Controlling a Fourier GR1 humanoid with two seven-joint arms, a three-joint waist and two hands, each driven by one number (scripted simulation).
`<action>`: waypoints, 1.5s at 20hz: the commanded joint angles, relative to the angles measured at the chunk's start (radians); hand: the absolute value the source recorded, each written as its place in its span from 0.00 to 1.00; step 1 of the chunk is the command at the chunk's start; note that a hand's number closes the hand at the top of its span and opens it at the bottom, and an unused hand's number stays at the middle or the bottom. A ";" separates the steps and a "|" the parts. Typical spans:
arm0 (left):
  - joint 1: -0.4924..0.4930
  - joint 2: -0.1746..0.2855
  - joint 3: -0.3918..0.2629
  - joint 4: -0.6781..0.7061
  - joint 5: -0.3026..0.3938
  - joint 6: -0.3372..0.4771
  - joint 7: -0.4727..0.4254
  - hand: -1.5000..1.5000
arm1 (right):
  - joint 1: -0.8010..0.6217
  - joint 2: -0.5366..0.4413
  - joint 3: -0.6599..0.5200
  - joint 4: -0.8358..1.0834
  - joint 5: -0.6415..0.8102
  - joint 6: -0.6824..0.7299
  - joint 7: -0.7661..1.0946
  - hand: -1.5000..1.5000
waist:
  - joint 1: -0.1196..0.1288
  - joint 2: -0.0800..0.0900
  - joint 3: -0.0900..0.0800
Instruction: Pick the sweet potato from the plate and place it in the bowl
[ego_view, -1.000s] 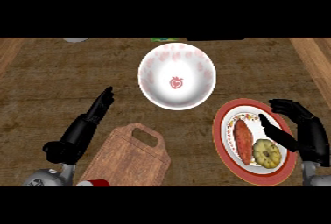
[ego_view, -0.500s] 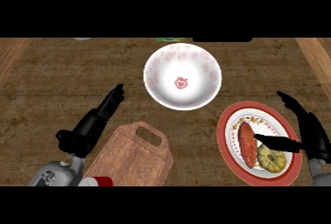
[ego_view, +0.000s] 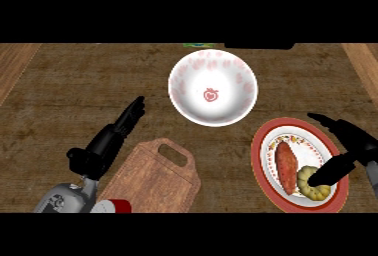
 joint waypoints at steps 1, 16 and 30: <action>-0.002 -0.006 0.006 0.016 -0.004 -0.011 -0.010 0.50 | -0.124 0.008 0.006 -0.045 -0.147 0.200 0.257 0.00 | -0.007 -0.001 0.002; 0.026 -0.006 0.082 -0.087 -0.017 -0.053 0.086 0.50 | -0.154 0.156 0.053 -0.041 -0.098 0.200 0.427 0.00 | -0.021 -0.004 0.005; 0.028 -0.118 0.061 -0.114 -0.113 -0.018 0.144 0.50 | -0.078 0.194 0.041 -0.044 0.215 0.177 0.317 0.00 | -0.024 -0.003 0.005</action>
